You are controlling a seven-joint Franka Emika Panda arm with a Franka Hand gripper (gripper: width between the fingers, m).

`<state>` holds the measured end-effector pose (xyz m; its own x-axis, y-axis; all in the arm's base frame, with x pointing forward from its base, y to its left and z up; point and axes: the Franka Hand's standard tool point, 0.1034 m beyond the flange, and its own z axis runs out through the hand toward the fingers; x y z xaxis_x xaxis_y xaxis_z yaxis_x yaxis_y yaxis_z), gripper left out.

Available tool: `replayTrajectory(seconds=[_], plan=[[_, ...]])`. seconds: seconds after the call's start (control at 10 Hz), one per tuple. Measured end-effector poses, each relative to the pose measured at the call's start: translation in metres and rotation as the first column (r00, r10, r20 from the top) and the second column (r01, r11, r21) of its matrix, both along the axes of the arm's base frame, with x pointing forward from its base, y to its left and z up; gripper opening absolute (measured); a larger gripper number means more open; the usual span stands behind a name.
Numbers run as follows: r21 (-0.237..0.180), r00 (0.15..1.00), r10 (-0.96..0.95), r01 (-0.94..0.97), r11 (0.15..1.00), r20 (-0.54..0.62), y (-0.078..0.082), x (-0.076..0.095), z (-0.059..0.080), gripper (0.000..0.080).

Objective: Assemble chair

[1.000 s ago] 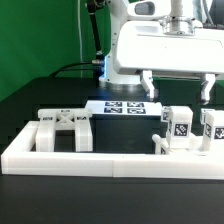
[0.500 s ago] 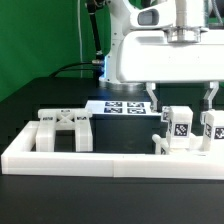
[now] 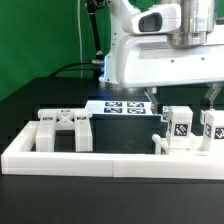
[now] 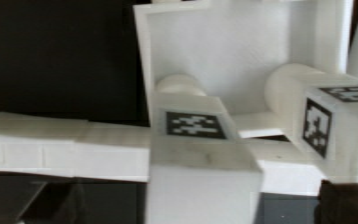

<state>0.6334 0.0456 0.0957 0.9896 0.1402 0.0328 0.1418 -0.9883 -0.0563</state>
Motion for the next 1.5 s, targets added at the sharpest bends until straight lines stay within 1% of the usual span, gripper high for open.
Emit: replayTrajectory(seconds=[0.1, 0.4, 0.6, 0.7, 0.8, 0.9, 1.0, 1.1, 1.2, 1.3, 1.4, 1.5], plan=[[0.0, 1.0, -0.005, 0.005, 1.0, 0.001, -0.003, 0.001, 0.0, 0.0649], [-0.002, 1.0, -0.005, 0.005, 1.0, 0.014, -0.004, 0.001, -0.004, 0.0649], [0.0, 0.999, -0.038, 0.038, 0.999, 0.012, -0.004, 0.001, -0.004, 0.038], [0.0, 0.999, -0.036, 0.036, 0.999, 0.013, -0.004, 0.001, -0.003, 0.0286], [0.007, 0.995, -0.101, 0.1, 0.995, 0.008, -0.003, 0.001, -0.003, 0.0287], [0.011, 0.977, -0.214, 0.214, 0.977, 0.0, -0.002, 0.001, -0.004, 0.0287], [0.014, 0.959, -0.282, 0.282, 0.959, 0.002, 0.0, 0.001, -0.004, 0.0287], [0.018, 0.903, -0.43, 0.43, 0.903, -0.007, 0.005, -0.001, -0.004, 0.0287], [0.02, 0.858, -0.514, 0.514, 0.857, -0.01, 0.006, -0.001, -0.004, 0.0287], [0.022, 0.794, -0.608, 0.608, 0.793, -0.017, 0.007, -0.001, -0.004, 0.0287], [0.019, 0.671, -0.741, 0.742, 0.671, -0.03, 0.008, -0.001, -0.005, 0.0288], [0.016, 0.619, -0.785, 0.785, 0.619, -0.035, 0.009, -0.002, -0.005, 0.0289]])
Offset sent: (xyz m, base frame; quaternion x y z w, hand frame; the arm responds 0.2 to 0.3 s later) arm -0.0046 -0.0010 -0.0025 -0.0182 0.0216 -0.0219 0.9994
